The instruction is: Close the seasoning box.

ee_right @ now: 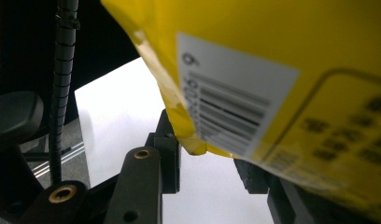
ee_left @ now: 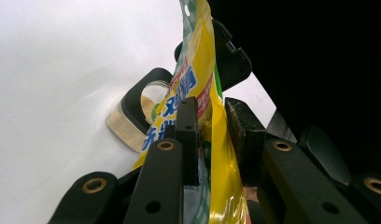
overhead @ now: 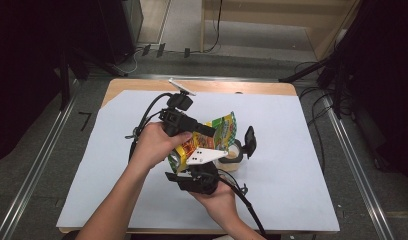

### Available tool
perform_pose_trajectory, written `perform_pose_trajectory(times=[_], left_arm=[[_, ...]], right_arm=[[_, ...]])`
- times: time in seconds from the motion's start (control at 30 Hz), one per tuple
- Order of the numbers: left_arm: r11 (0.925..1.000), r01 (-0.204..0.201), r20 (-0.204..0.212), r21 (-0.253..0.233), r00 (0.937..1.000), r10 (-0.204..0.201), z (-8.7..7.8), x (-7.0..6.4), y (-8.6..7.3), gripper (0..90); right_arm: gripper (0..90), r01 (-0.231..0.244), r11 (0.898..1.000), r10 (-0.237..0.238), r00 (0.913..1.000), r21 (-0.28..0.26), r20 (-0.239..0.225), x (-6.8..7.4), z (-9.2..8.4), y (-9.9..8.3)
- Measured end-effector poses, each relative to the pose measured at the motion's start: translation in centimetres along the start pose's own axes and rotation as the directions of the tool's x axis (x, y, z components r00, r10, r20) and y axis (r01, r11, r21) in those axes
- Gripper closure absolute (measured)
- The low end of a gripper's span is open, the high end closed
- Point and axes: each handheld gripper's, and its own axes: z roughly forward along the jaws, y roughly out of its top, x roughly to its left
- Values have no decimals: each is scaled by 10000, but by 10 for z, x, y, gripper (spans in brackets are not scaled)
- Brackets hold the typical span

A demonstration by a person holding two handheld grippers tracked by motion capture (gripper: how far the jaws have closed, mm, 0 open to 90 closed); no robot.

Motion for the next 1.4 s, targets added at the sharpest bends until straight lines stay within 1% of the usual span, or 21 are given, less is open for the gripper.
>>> perform_pose_trajectory(times=[0.33,0.5,0.53,0.57,0.7,0.77,0.83,1.0,1.03,1.07,1.13,1.2,1.23,1.4], left_arm=[[10000,21,-24,4,10000,-21,1,0,1,762],[9999,68,-139,88,9999,-67,0,-2,10,767],[9999,89,-199,117,9998,-86,0,-3,13,768],[9999,27,-294,160,9996,-22,0,-5,15,769],[9984,-151,-573,539,9982,182,4,-12,23,773],[9978,-154,-613,645,9979,194,7,-12,24,773],[9977,-108,-540,663,9984,144,8,-10,24,774],[9985,-6,-463,553,9989,32,6,-8,24,775],[9988,-6,-509,488,9987,31,6,-8,24,775],[9988,-73,-517,476,9986,97,5,-7,23,775],[9994,-63,-462,353,9989,79,4,-6,23,776],[9995,-144,-456,289,9988,157,3,-5,22,776],[9997,-110,-456,219,9989,120,3,-6,22,777],[9998,-161,-413,147,9990,167,2,-5,22,779]], right_arm=[[668,6,10000,-6,10000,0,33,-1,0,-1],[667,-102,9999,102,9999,-85,21,-2,-3,4],[667,-110,9999,111,9999,-129,19,-2,-3,6],[667,-129,9997,129,9999,-195,2,-2,-4,7],[683,-102,9993,100,9999,-370,-64,-3,-7,10],[687,-136,9993,134,9999,-361,-63,-4,-7,9],[690,-187,9993,184,9998,-326,-92,-5,-7,8],[690,-113,9994,112,9999,-316,-27,-5,-7,8],[690,-101,9994,100,9999,-325,-27,-5,-7,8],[689,-81,9994,80,10000,-332,-2,-5,-7,8],[689,-30,9994,31,10000,-343,42,-4,-6,9],[689,1,9994,1,10000,-340,61,-4,-6,9],[689,17,9995,-14,10000,-311,94,-5,-6,9],[687,205,9992,-199,9996,-329,191,-5,-7,10]])
